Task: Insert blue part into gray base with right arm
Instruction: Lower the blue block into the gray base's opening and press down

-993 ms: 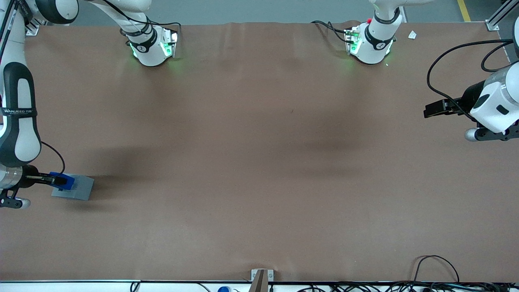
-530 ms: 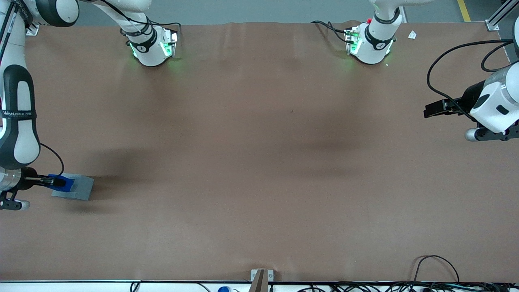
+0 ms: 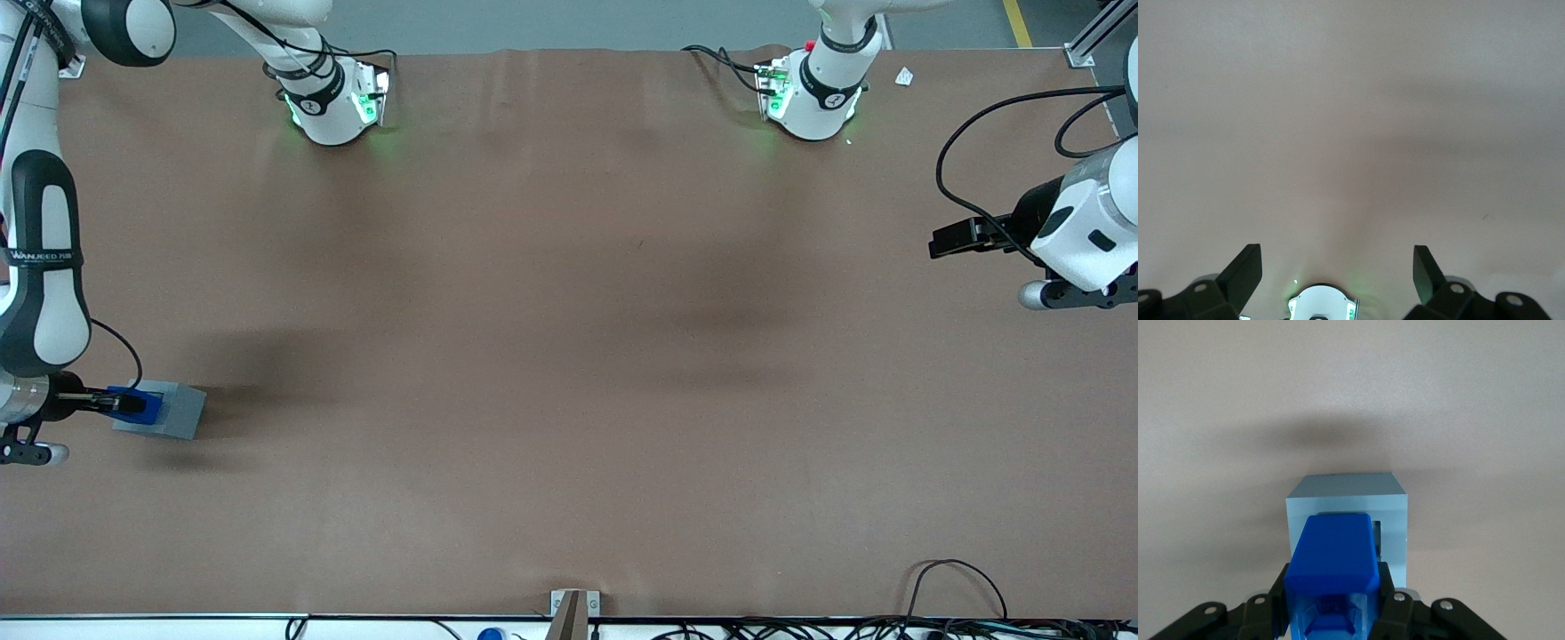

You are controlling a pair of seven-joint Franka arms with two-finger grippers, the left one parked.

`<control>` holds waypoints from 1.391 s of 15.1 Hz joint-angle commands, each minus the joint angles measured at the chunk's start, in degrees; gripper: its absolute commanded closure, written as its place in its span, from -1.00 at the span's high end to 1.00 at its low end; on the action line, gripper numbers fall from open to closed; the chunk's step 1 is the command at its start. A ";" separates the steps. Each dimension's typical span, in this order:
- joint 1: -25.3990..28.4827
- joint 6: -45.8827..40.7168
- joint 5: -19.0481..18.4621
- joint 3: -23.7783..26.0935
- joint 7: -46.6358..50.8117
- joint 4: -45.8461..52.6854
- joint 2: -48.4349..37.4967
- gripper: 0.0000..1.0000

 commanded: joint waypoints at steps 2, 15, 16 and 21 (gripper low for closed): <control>-1.10 -0.14 -0.90 0.73 -1.90 1.81 1.22 -0.87; -0.84 -0.57 -0.90 0.73 -1.64 1.81 2.02 -0.87; -0.84 -0.66 -0.90 0.73 -1.64 1.73 1.93 -0.87; -1.10 -0.66 -0.90 0.73 -1.73 1.46 2.72 -0.80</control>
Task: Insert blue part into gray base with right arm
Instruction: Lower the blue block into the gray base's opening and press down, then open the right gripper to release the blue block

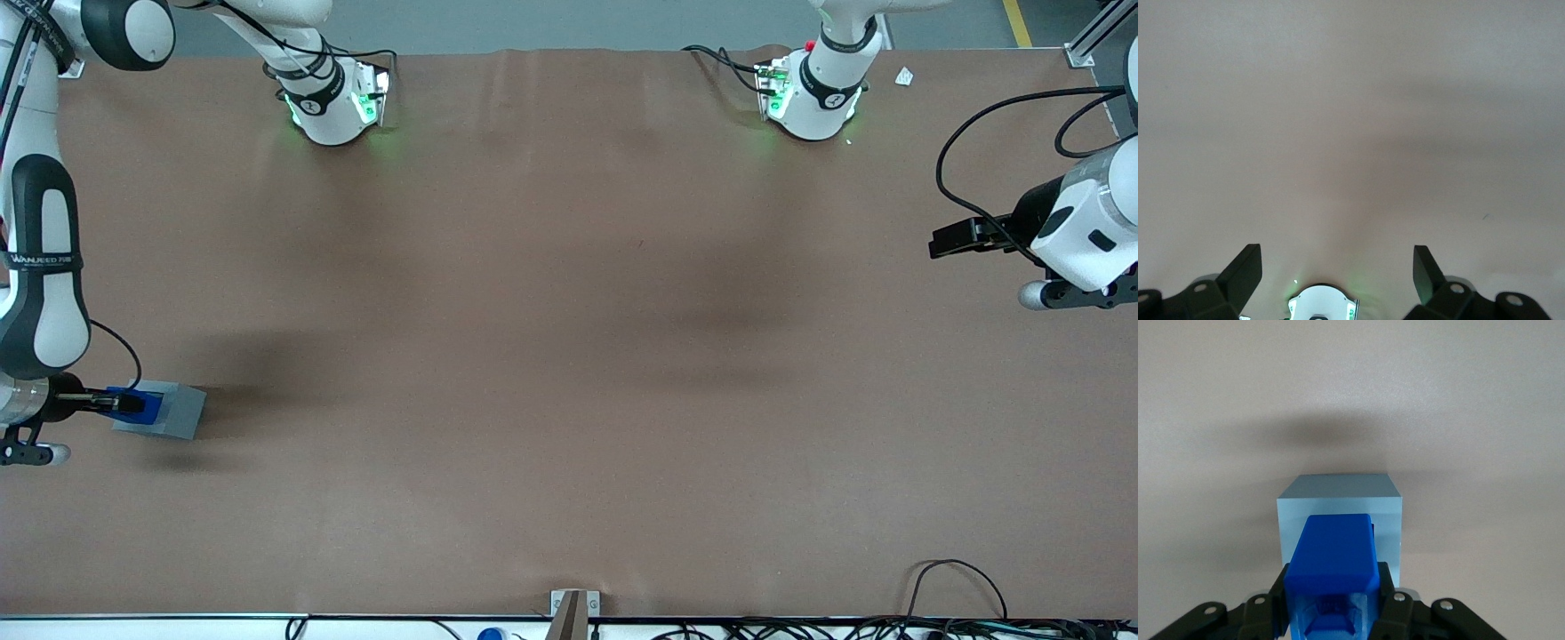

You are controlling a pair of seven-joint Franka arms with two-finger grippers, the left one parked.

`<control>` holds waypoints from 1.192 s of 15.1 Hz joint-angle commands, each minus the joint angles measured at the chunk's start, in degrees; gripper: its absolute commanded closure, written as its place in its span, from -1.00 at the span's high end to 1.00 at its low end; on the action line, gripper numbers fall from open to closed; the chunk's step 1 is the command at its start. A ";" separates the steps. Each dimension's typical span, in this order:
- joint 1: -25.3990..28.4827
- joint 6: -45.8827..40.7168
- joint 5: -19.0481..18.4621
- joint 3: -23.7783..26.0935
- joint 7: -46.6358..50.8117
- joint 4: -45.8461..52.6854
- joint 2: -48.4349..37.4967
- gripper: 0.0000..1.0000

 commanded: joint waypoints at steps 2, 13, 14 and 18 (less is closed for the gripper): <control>-0.33 -0.73 -0.38 0.42 -0.08 0.73 2.02 -0.77; -1.12 -3.64 -0.38 0.42 0.01 1.26 2.55 -0.83; -1.12 -3.55 -0.38 0.42 0.01 1.26 2.64 -0.64; -0.85 -3.55 -0.47 0.42 -0.51 1.35 2.38 1.00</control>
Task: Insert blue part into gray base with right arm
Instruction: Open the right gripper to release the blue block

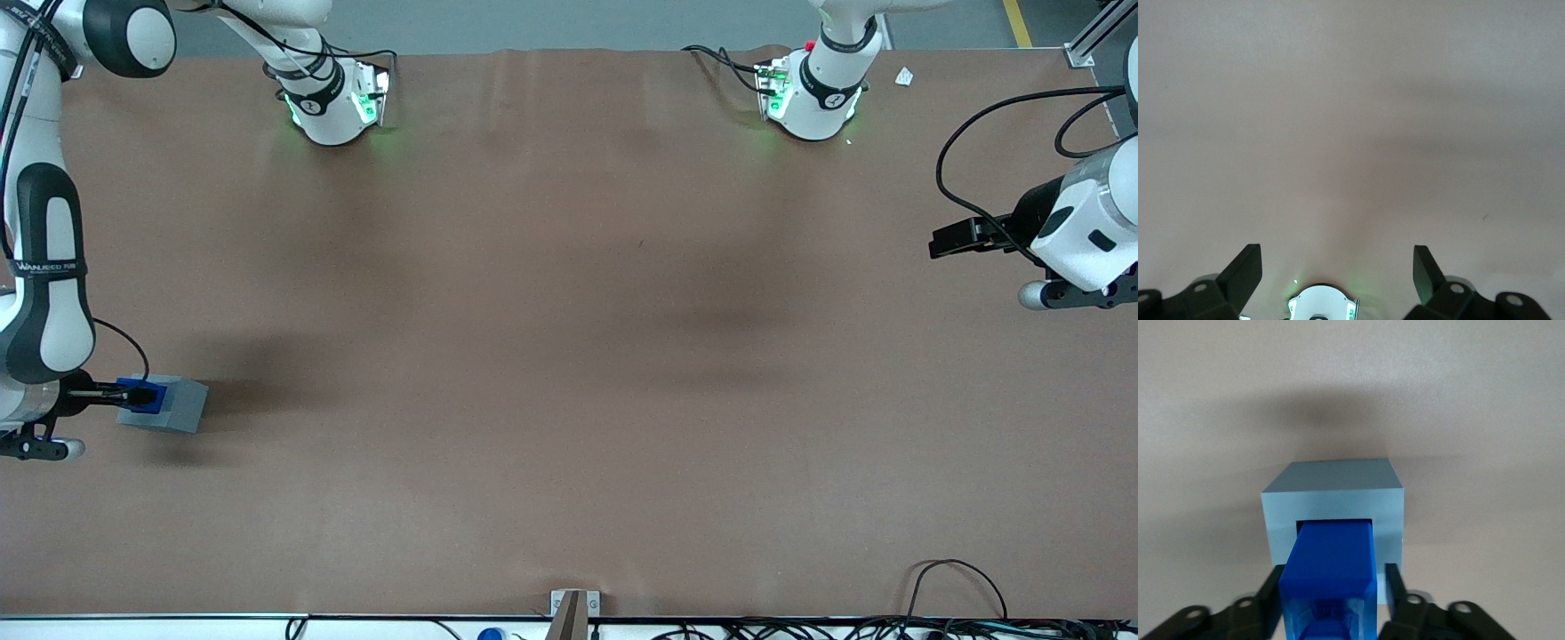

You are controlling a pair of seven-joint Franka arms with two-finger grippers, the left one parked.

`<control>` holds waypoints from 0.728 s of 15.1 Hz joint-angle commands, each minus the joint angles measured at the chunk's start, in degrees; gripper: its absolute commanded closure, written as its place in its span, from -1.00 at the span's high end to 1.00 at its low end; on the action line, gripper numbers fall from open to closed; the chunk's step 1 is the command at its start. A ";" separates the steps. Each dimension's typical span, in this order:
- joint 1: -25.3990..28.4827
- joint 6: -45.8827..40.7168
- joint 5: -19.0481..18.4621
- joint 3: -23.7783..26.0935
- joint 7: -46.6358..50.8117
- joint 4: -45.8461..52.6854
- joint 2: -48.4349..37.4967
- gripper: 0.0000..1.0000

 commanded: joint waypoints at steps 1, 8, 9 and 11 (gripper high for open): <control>-0.45 -0.40 -0.38 0.66 -0.60 1.42 0.43 1.00; 4.20 -10.85 0.50 1.28 -0.34 5.11 -9.48 1.00; 5.16 -11.38 0.59 1.28 -0.51 5.11 -12.03 1.00; 8.75 -15.49 -0.20 1.11 0.10 4.85 -16.95 1.00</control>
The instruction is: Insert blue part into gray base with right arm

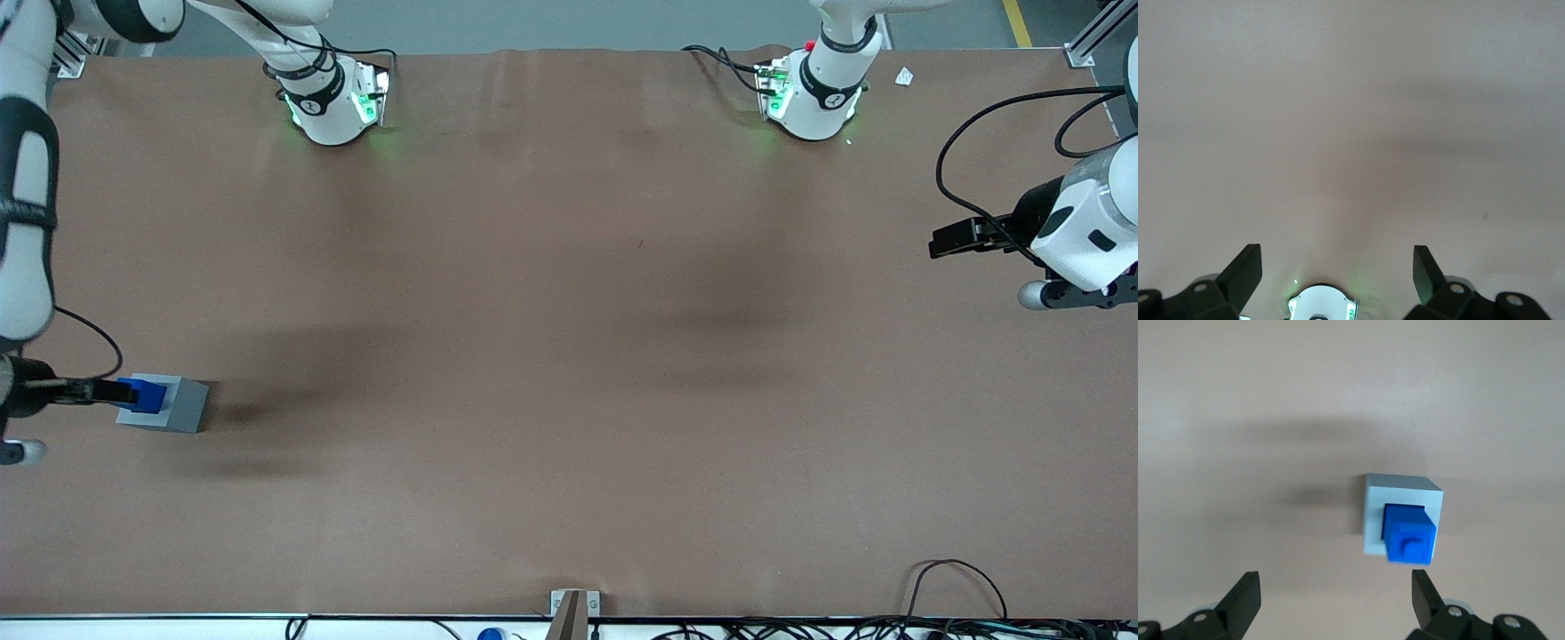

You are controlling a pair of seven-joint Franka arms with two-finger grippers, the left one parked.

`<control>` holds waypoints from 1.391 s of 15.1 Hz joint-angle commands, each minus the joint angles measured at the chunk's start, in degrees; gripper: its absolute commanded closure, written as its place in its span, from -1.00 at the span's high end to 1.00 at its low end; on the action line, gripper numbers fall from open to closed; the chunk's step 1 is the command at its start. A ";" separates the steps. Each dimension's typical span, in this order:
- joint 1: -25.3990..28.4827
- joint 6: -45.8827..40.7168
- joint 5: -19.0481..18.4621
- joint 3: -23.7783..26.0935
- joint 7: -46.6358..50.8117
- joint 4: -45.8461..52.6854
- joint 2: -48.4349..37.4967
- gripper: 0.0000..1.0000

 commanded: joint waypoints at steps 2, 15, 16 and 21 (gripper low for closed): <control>3.78 -8.44 0.10 -0.07 0.18 -2.84 -9.79 1.00; 8.09 -10.05 1.87 0.02 2.38 -20.40 -32.91 1.00; 8.09 -8.91 1.87 0.02 2.38 -22.25 -34.14 1.00; 7.57 -8.38 1.78 -0.16 2.29 -25.08 -36.44 1.00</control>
